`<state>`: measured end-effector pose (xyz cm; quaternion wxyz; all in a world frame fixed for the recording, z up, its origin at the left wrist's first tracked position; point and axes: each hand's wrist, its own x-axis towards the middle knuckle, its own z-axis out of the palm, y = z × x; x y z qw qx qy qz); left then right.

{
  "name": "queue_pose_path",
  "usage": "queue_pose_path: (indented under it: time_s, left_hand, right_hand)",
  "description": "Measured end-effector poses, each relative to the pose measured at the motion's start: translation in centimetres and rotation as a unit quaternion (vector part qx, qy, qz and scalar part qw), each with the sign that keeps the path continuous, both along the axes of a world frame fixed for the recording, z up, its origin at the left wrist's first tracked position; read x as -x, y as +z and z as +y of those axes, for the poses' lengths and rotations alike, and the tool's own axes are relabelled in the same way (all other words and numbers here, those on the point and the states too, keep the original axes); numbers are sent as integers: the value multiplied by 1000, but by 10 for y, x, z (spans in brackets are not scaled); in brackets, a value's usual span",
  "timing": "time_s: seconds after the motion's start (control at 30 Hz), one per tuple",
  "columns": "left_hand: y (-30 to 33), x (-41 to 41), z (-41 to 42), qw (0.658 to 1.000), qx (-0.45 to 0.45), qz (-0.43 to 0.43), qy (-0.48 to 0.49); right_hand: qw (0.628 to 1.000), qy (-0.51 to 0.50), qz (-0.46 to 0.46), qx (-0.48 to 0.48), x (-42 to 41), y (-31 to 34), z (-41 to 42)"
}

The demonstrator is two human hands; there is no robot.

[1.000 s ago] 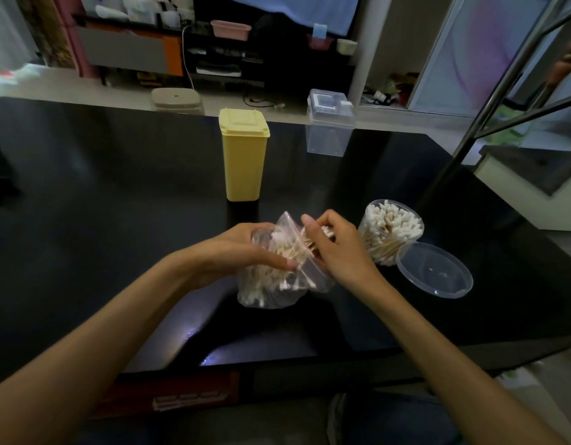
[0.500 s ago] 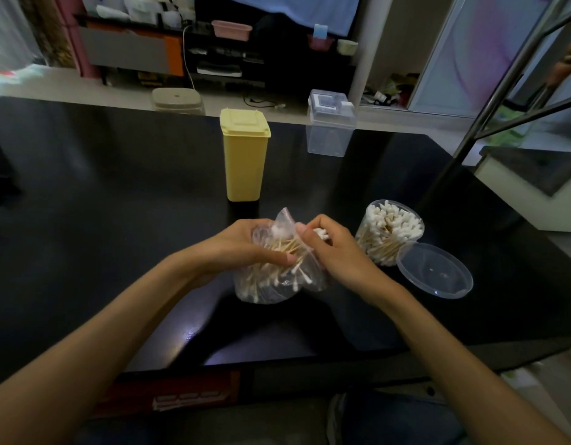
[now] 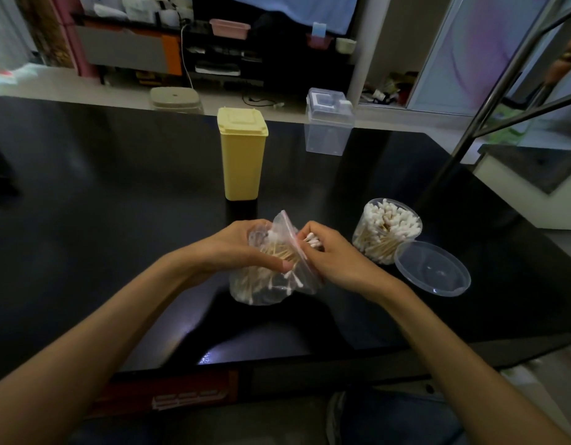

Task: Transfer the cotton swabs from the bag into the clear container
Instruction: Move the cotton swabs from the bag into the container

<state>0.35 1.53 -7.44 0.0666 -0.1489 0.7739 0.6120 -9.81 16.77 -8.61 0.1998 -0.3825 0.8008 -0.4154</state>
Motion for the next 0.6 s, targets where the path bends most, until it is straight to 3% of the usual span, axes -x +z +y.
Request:
queue_pose_path:
  time_s: [0.1,0.2,0.3,0.37,0.47,0.6]
  left_hand:
    - [-2,1,-3,1000,26,-7,7]
    - [0,1,-6,982,172,51,55]
    - [6,-2,-3,907,393,143,51]
    - [3,-5,3,864,482,146,24]
    - [-12,-5,9,857,506,98,2]
    - [-19,-3,6,914,398,79,26]
  right_hand:
    - [1000,-25,-8,-7,6,2,5]
    - [998,-68,-9,3,10,-3,7]
    - [996,-91,-18,16,13,-7,6]
    - [995,-91,-15,25,13,-8,3]
    - [997,-73,-7,20,8,-14,-1]
    - [998,-65,9,-26,5,-21,-3]
